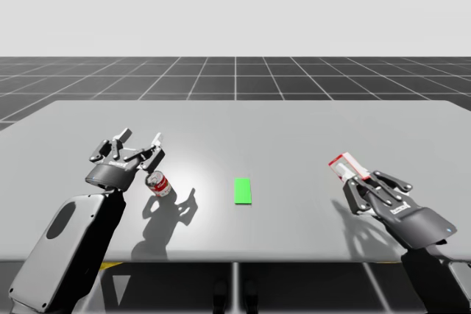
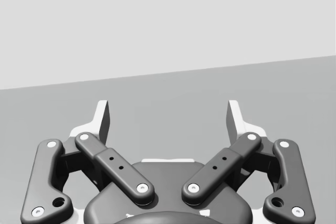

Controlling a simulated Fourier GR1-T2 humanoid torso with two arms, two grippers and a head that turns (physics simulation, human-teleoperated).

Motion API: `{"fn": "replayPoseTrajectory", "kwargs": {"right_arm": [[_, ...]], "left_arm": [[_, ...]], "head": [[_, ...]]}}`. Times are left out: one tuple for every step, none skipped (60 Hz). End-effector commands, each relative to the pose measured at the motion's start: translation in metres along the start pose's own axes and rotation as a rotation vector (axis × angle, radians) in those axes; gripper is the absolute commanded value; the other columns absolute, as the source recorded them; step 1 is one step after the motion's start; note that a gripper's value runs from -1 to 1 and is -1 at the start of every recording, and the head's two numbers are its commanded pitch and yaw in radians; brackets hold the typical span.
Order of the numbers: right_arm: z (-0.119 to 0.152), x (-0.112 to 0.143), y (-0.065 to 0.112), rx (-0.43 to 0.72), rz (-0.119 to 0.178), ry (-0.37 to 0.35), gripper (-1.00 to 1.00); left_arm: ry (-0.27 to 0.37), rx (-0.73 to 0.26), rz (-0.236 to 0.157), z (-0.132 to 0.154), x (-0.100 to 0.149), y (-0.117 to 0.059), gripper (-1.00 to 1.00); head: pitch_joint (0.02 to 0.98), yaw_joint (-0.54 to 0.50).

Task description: Look at the card. If it is red, pick the object on the left. If it is green, pick the object on the right.

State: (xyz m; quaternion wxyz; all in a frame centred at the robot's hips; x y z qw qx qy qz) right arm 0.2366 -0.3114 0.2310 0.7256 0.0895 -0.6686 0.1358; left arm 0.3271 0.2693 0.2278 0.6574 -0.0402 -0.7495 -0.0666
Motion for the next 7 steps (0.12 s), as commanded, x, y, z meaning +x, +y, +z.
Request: {"fn": "replayPoseTrajectory", "kwargs": {"right_arm": [[-0.005,0.066,-0.017,-0.150,0.031,-0.137,1.00],[-0.004,0.070,-0.018,-0.156,0.033,-0.149,1.00],[-0.004,0.075,-0.018,-0.162,0.034,-0.161,1.00],[-0.003,0.079,-0.017,-0.166,0.034,-0.172,1.00],[-0.001,0.088,-0.017,-0.176,0.035,-0.195,1.00],[0.000,0.096,-0.017,-0.190,0.041,-0.223,1.00],[0.001,0.100,-0.017,-0.197,0.044,-0.234,1.00]], "left_arm": [[-0.002,0.001,-0.001,0.000,0.001,0.000,-1.00],[-0.002,0.001,-0.001,0.000,0.001,0.000,-1.00],[-0.002,0.001,-0.001,0.000,0.001,0.000,-1.00],[-0.002,0.001,-0.001,0.000,0.001,0.000,-1.00],[-0.002,0.001,-0.001,0.000,0.001,0.000,-1.00],[-0.002,0.001,-0.001,0.000,0.001,0.000,-1.00],[-0.002,0.001,-0.001,0.000,0.001,0.000,-1.00]], "head": [[0.482,-0.52],[0.482,-0.52],[0.482,-0.52],[0.482,-0.52],[0.481,-0.52],[0.480,-0.52],[0.480,-0.52]]}}
